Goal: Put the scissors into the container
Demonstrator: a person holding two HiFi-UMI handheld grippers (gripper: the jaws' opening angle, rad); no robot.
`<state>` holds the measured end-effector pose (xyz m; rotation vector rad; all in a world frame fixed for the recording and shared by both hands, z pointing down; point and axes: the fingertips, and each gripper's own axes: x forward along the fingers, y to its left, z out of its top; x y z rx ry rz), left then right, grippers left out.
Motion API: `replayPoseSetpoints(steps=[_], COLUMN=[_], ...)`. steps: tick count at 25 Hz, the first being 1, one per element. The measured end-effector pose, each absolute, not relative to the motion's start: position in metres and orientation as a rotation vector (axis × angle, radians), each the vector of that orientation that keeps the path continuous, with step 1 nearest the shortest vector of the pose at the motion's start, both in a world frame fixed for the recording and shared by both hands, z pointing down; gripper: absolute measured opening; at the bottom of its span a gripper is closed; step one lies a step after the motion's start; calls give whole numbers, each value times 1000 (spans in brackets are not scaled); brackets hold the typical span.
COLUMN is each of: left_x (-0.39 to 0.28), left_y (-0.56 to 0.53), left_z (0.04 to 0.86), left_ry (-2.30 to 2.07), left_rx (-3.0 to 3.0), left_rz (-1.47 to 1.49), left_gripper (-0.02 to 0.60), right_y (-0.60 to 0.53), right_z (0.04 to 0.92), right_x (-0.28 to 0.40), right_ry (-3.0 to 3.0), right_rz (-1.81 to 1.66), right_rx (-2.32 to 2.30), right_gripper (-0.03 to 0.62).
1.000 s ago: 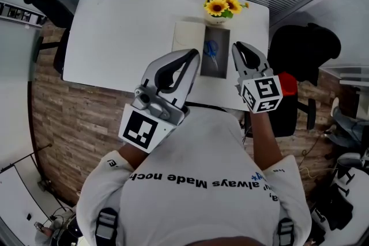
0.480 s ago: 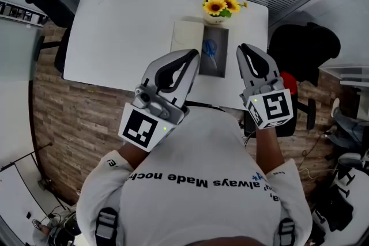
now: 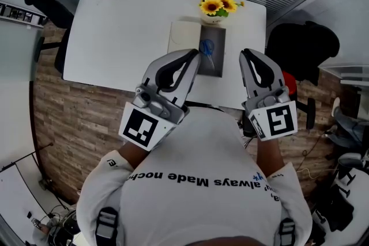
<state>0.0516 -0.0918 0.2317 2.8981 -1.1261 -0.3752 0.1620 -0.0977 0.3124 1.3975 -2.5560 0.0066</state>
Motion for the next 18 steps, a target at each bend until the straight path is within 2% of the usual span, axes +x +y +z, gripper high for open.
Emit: replayPoseSetpoints(steps=[18], left_x=[76], left_y=[-99], left_z=[233], left_ry=[-1114], left_rx=[2890], left_rz=[-366], left_gripper=[18], right_y=[-74], right_z=[261], right_x=[177], right_ry=[-2600], right_rz=[-101], right_rx=[1442], right_gripper=[21])
